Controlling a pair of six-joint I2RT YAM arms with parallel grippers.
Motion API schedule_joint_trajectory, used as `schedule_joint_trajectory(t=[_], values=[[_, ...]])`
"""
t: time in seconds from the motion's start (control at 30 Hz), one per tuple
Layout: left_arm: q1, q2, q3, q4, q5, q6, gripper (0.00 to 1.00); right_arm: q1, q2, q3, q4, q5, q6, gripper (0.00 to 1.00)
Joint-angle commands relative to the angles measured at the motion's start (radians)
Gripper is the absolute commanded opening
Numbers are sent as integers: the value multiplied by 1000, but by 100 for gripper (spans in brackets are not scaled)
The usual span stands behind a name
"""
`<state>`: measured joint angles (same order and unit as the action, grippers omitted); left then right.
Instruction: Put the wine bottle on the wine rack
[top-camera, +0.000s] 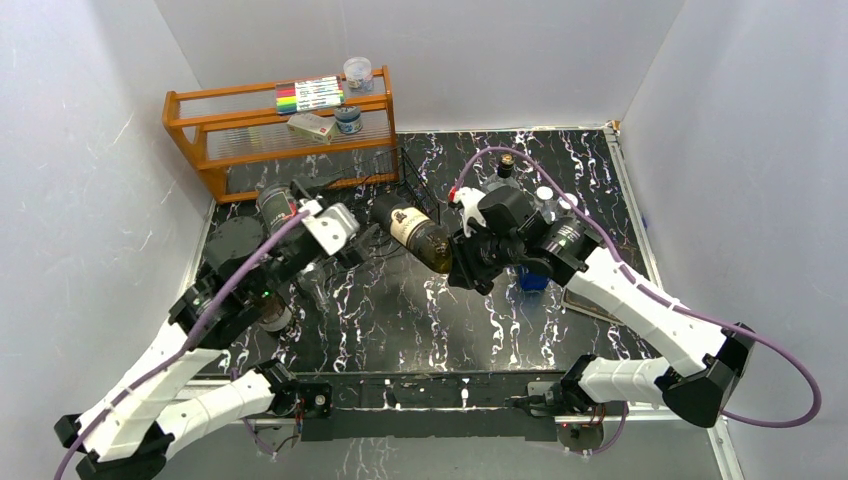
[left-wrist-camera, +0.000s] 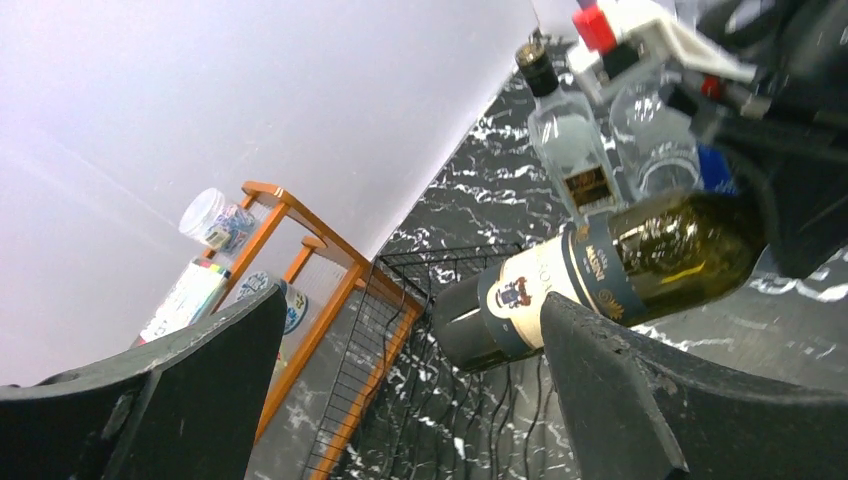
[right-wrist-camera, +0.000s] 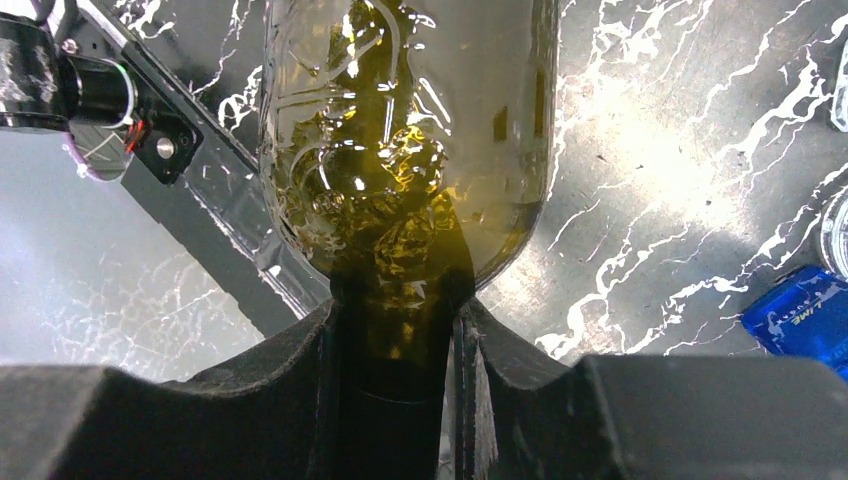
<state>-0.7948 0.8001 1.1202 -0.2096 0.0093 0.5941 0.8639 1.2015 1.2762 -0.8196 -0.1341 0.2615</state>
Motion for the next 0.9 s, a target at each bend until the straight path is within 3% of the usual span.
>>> schedule_joint_trajectory(t=[0.0, 0.13, 0.33, 0.87], values=[[-1, -42, 53, -6, -59, -214, 98, 14, -47, -24, 191, -15, -5, 0], [-1, -66, 90, -19, -112, -385, 98, 45, -40, -61, 235, -6, 34, 0], [0, -127, 89, -55, -185, -548, 98, 191, -5, -84, 278, 130, 84, 0], [-1, -178, 124, -141, -184, -596, 98, 318, 22, -301, 529, 251, 225, 0]])
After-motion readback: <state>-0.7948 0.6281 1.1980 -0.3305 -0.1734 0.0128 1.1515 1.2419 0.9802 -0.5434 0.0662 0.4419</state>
